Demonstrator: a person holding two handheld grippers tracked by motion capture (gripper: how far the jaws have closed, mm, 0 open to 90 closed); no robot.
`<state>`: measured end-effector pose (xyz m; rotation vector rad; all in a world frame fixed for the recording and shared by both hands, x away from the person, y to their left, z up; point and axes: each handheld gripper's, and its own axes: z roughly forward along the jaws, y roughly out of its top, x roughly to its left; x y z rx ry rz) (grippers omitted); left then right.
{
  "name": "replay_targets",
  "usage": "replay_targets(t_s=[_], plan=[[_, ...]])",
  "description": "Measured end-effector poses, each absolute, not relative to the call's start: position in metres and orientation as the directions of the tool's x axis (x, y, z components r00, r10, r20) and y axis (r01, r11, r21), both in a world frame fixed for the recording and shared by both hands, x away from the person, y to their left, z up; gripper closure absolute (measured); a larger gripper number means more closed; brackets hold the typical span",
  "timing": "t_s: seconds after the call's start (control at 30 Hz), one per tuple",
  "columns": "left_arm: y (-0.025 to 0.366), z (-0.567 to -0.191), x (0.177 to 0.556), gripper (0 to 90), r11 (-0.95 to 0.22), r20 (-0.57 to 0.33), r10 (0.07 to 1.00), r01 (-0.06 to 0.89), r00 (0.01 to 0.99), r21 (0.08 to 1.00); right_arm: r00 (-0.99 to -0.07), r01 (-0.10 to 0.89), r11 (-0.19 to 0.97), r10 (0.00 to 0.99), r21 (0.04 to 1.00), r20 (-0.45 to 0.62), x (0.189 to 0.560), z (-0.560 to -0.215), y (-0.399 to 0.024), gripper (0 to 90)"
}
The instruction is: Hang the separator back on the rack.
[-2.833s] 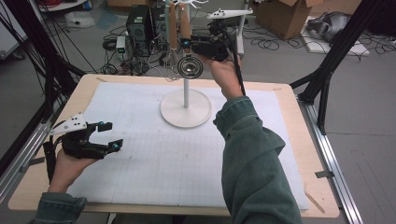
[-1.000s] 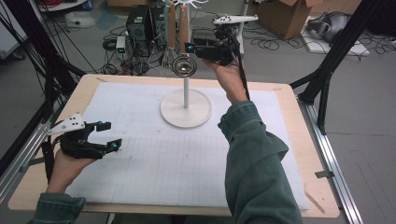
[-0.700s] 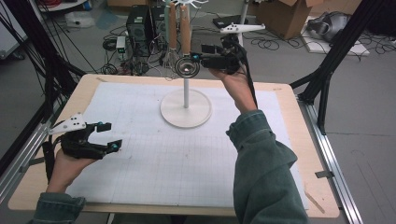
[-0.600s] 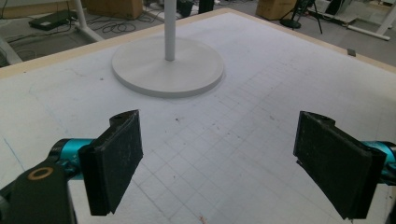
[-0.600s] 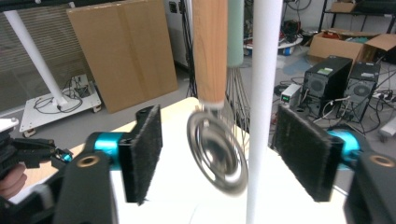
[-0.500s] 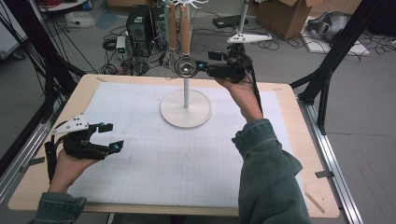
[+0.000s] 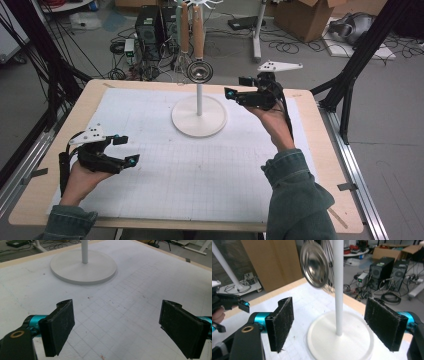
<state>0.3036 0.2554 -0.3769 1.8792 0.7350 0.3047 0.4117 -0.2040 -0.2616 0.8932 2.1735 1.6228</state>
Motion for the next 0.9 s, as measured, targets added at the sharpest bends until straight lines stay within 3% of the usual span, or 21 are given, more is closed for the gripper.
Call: replay_targets(t_s=[0.4,0.9], plan=[[0.251,-0.381,0.305,12.3,-0.263,-0.121,0.623,0.353,0.773,0.898,-0.750,0.324,0.166,0.645,0.931,0.146,0.397,-0.290,-0.218,15.9],[0.250,-0.383,0.306,10.4,-0.267,-0.124,0.622,0.357,0.773,0.895,-0.758,0.346,0.186,0.633,0.920,0.157,0.380,-0.322,-0.223,15.0]])
